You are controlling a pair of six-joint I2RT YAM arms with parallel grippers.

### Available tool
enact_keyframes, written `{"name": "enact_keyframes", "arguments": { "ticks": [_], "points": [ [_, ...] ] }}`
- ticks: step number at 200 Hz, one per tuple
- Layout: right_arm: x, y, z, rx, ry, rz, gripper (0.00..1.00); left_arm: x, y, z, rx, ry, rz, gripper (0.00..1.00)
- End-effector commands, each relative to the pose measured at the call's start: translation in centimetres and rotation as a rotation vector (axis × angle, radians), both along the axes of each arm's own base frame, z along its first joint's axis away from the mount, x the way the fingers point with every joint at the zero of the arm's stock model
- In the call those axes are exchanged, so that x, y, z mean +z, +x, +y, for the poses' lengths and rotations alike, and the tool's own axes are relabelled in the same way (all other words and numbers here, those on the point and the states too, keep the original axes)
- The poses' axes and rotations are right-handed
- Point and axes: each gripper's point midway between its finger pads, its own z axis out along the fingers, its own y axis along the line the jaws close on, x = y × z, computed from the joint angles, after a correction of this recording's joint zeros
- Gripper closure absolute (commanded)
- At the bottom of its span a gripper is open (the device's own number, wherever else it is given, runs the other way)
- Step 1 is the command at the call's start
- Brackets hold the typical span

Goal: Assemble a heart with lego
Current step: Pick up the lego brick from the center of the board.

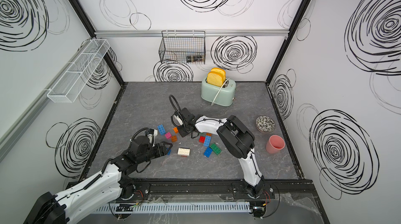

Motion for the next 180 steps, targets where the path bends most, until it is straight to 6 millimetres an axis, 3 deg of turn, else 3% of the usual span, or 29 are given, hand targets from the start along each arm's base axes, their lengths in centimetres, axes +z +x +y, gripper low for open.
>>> {"name": "enact_keyframes", "arguments": {
  "ticks": [1, 51, 94, 133, 180],
  "points": [
    [0.1, 0.3, -0.3, 0.004, -0.059, -0.033, 0.59, 0.3, 0.5, 0.1, 0.024, -0.016, -0.026, 0.26],
    [0.7, -0.5, -1.0, 0.099, -0.101, -0.054, 0.68, 0.4, 0.3, 0.0, -0.005, -0.001, -0.024, 0.26],
    [1.3, -3.0, -2.2, 0.228, -0.109, -0.056, 0.68, 0.6, 0.0, -0.2, -0.023, -0.012, -0.02, 0.26],
    [4.0, -4.0, -3.5, 0.243, -0.066, -0.102, 0.69, 0.8, -0.4, -1.3, -0.091, -0.023, -0.018, 0.25],
    [6.5, -8.0, -4.6, 0.388, -0.029, -0.178, 0.68, 0.6, -1.3, -3.5, -0.185, -0.034, -0.002, 0.26]
  ]
}}
